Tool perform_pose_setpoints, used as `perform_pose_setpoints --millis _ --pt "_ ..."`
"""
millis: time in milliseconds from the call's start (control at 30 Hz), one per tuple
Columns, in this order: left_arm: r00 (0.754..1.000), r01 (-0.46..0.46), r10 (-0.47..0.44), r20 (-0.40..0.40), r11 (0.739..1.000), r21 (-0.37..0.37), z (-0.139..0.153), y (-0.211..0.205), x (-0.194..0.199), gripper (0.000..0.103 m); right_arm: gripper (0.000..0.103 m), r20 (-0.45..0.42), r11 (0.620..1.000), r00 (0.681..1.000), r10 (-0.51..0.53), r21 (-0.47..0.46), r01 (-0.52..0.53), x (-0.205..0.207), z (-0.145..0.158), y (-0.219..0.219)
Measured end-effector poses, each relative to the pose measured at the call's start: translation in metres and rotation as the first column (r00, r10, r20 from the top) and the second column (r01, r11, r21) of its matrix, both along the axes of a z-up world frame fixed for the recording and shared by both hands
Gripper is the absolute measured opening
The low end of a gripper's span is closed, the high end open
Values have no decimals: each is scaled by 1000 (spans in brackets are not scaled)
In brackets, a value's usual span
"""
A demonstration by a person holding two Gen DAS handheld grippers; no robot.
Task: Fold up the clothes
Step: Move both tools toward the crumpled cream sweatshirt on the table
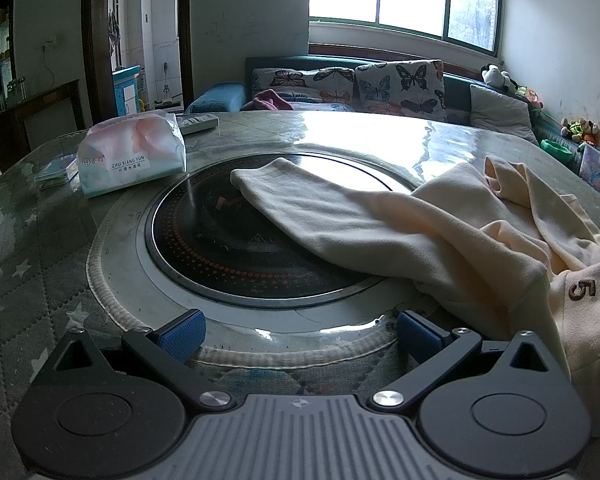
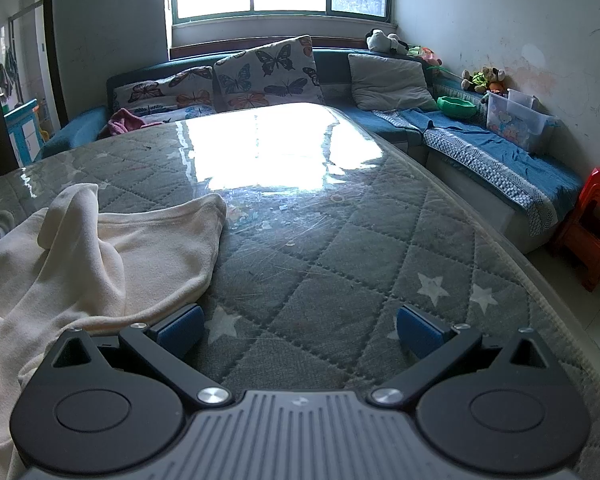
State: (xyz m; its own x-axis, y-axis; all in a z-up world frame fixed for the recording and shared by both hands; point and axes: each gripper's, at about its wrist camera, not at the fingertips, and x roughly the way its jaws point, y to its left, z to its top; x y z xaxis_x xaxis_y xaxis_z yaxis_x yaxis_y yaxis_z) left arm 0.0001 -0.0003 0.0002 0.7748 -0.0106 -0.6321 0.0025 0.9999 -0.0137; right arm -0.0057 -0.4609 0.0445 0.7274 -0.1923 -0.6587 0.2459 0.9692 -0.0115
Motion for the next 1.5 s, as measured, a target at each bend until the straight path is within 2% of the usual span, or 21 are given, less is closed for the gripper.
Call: perform_pose_setpoints --millis 267,400,933,1500 --pt "1000 -13 13 -10 1000 9 1 -2 1 103 103 -1 999 999 46 -16 -46 -11 5 -1" --pt "1000 -19 19 -15 1000 13 2 -3 1 103 103 33 996 995 92 -22 -91 -36 16 1" --pt "998 56 -57 -25 997 -48 11 -34 -28 103 103 55 960 959 279 10 -280 -96 33 41" --pt "994 111 -112 -15 992 -60 22 -58 -57 103 103 65 945 945 321 40 -324 -128 33 64"
